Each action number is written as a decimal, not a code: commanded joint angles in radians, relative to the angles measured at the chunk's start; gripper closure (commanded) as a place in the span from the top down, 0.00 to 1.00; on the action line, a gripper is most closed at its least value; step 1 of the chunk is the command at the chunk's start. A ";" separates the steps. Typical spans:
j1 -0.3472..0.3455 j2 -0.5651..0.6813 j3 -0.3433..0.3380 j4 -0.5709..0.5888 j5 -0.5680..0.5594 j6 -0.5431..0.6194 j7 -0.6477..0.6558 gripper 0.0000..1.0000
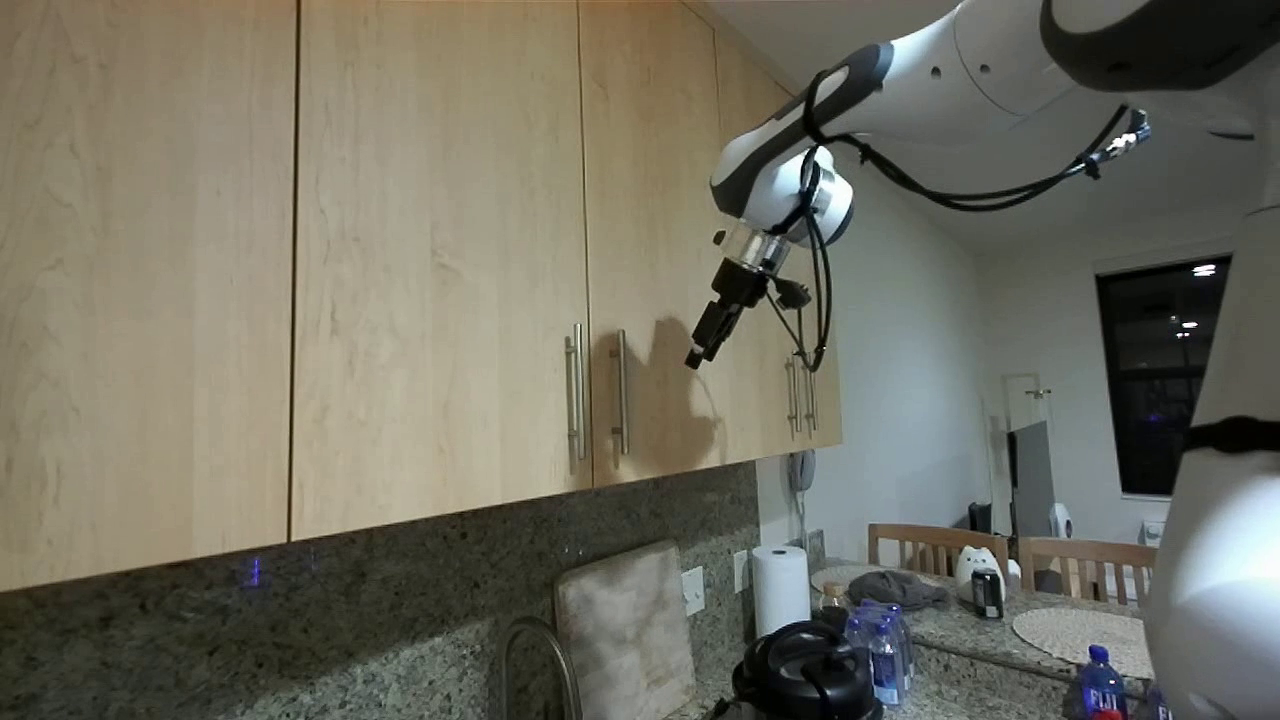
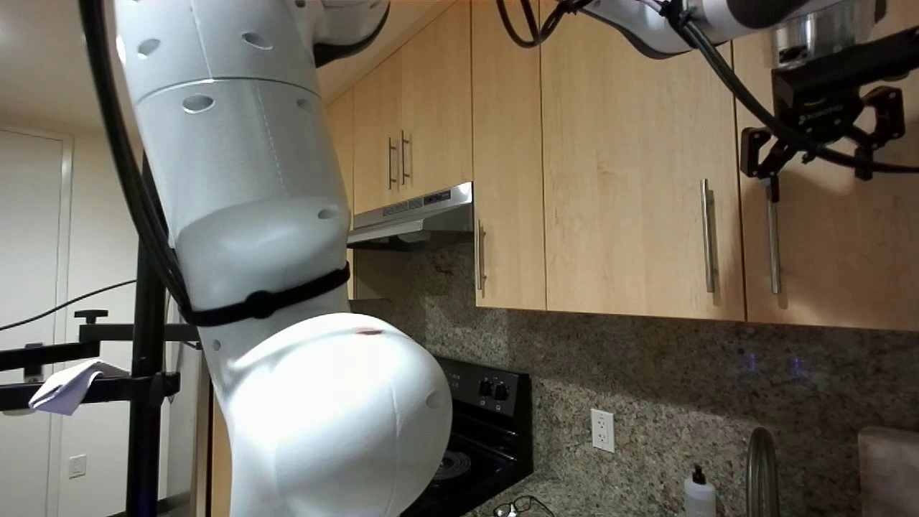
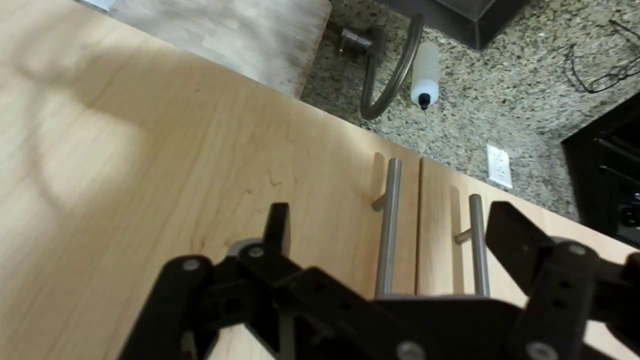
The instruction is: Open both doors of the cabinet above the sink
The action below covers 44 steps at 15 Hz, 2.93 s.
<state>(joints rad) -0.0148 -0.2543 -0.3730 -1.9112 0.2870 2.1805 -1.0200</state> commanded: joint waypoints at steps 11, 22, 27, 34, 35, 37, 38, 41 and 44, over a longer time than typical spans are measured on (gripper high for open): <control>-0.166 -0.004 0.252 -0.140 -0.127 0.199 0.519 1.00; -0.141 0.021 0.281 -0.120 -0.258 0.205 0.791 1.00; -0.221 0.015 0.397 -0.136 -0.430 0.340 1.112 1.00; -0.206 0.066 0.444 -0.100 -0.632 0.307 1.462 1.00; -0.196 0.076 0.443 -0.097 -0.633 0.312 1.474 1.00; -0.189 0.098 0.446 -0.084 -0.665 0.311 1.530 1.00; -0.189 0.109 0.447 -0.075 -0.691 0.310 1.574 1.00; -0.191 0.129 0.445 -0.049 -0.794 0.282 1.716 1.00; -0.181 0.137 0.434 -0.025 -0.887 0.246 1.837 1.00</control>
<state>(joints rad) -0.2063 -0.1340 0.0705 -1.9737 -0.5176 2.4694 0.7091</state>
